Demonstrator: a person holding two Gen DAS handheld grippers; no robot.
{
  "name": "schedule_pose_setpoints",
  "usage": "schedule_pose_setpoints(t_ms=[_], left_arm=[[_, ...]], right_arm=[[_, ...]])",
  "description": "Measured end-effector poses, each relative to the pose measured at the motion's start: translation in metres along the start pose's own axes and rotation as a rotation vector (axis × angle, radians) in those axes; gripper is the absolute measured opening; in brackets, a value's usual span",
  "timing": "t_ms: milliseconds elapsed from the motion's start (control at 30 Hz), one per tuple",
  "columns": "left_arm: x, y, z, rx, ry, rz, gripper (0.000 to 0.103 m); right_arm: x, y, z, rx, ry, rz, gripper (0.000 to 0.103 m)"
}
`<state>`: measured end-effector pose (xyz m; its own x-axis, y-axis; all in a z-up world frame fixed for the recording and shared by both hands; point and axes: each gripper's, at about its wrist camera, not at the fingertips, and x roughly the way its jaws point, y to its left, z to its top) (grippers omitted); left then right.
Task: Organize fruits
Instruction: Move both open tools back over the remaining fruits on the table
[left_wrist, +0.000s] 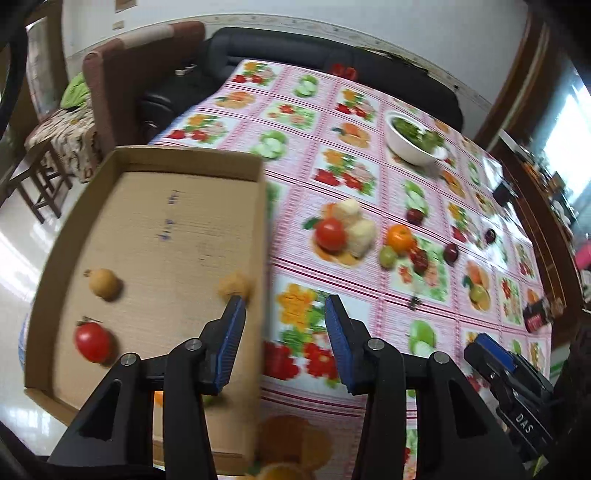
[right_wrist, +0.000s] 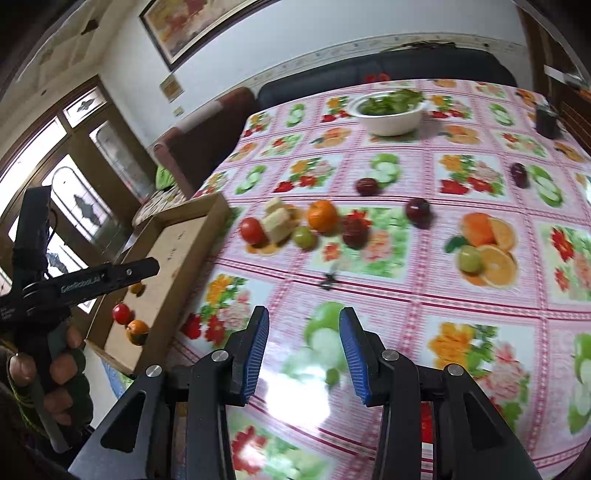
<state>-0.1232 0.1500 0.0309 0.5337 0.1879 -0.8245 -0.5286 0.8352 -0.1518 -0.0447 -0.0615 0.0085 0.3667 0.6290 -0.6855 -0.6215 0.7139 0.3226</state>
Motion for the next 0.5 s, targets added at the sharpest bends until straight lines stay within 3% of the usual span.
schedule_pose_setpoints(t_ms=[200, 500], left_arm=[[0.007, -0.025, -0.006, 0.037, 0.029, -0.060, 0.043], [0.019, -0.040, -0.007, 0.042, 0.060, -0.080, 0.043]], right_arm=[[-0.014, -0.025, -0.004, 0.042, -0.023, -0.041, 0.042], [-0.027, -0.056, -0.010, 0.102, -0.045, -0.081, 0.042]])
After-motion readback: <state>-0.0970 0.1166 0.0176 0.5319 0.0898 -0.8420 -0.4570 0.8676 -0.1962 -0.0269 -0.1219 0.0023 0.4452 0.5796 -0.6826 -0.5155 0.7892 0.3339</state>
